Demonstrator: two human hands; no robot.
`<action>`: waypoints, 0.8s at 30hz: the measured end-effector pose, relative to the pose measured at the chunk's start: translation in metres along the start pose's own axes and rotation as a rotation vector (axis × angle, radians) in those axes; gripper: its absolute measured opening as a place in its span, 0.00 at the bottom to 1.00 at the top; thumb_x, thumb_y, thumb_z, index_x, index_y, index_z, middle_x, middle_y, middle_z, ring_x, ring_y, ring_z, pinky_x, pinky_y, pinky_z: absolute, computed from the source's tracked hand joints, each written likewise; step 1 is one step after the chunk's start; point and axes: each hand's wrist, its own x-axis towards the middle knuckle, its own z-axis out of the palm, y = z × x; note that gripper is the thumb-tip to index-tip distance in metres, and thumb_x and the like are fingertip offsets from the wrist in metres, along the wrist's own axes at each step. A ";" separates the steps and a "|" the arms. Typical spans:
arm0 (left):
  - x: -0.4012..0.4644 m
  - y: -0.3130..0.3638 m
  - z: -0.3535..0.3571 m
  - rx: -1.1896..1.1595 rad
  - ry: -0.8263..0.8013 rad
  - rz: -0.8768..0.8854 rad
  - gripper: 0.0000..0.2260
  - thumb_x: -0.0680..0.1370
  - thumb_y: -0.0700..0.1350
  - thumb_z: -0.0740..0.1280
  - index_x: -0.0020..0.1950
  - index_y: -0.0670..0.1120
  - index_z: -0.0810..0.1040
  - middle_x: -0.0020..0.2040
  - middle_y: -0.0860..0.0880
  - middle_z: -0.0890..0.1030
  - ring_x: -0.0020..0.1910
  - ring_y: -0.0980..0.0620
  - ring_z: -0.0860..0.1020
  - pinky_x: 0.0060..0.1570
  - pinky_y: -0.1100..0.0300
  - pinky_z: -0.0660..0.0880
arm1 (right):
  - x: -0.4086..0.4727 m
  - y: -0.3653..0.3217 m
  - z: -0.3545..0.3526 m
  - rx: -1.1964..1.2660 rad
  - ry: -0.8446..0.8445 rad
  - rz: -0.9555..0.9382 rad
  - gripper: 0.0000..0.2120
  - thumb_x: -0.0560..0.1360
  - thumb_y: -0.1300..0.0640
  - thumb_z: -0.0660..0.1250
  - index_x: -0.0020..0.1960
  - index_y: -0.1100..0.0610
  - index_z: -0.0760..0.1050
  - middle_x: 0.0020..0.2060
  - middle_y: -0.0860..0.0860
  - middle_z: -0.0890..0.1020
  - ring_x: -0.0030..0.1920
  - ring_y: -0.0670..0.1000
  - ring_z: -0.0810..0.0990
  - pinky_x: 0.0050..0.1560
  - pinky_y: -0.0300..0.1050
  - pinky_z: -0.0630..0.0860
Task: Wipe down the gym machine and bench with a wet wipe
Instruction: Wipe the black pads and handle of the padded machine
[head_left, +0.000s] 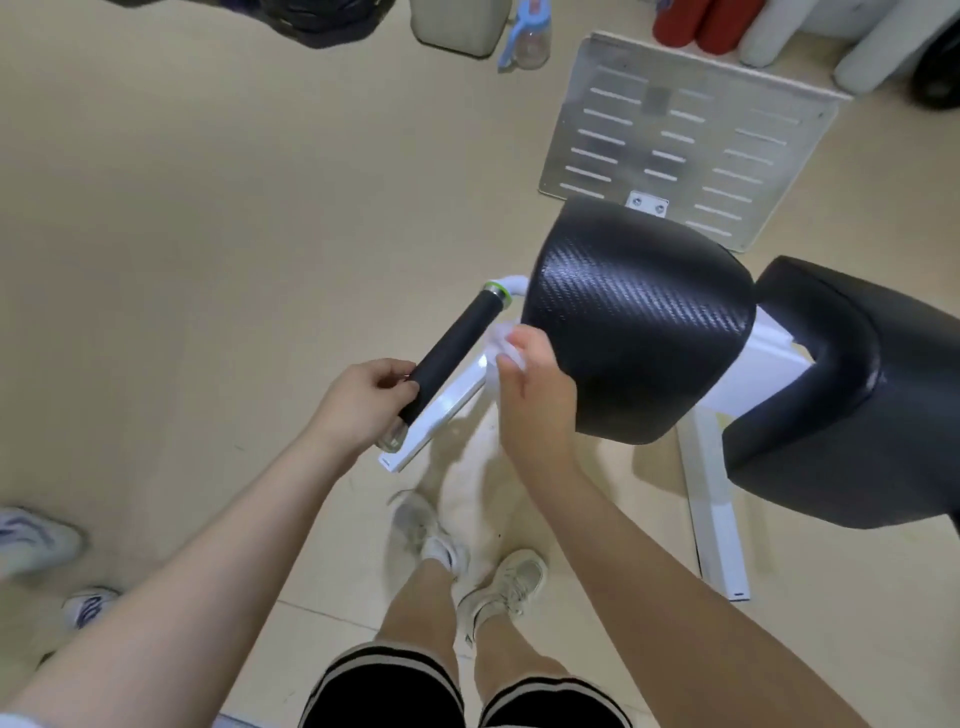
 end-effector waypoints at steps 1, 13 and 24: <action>0.001 0.001 -0.004 -0.020 -0.028 -0.011 0.09 0.78 0.40 0.60 0.50 0.48 0.80 0.44 0.48 0.79 0.35 0.51 0.75 0.30 0.66 0.71 | 0.008 -0.004 0.010 -0.096 -0.010 -0.063 0.11 0.77 0.65 0.56 0.52 0.53 0.73 0.36 0.44 0.72 0.35 0.41 0.70 0.36 0.30 0.65; 0.034 -0.025 -0.043 -0.577 -0.437 -0.283 0.18 0.81 0.46 0.49 0.61 0.41 0.73 0.56 0.44 0.80 0.50 0.50 0.80 0.48 0.59 0.74 | 0.036 0.008 0.055 -0.484 -0.287 -0.076 0.18 0.76 0.68 0.53 0.60 0.54 0.72 0.52 0.40 0.67 0.57 0.42 0.66 0.54 0.30 0.59; 0.047 -0.023 -0.054 -0.524 -0.563 -0.280 0.19 0.81 0.48 0.47 0.62 0.42 0.72 0.57 0.42 0.79 0.56 0.44 0.77 0.63 0.51 0.70 | -0.012 -0.030 0.053 -0.319 -0.074 -0.067 0.16 0.77 0.59 0.54 0.58 0.59 0.76 0.45 0.54 0.79 0.43 0.48 0.75 0.45 0.28 0.64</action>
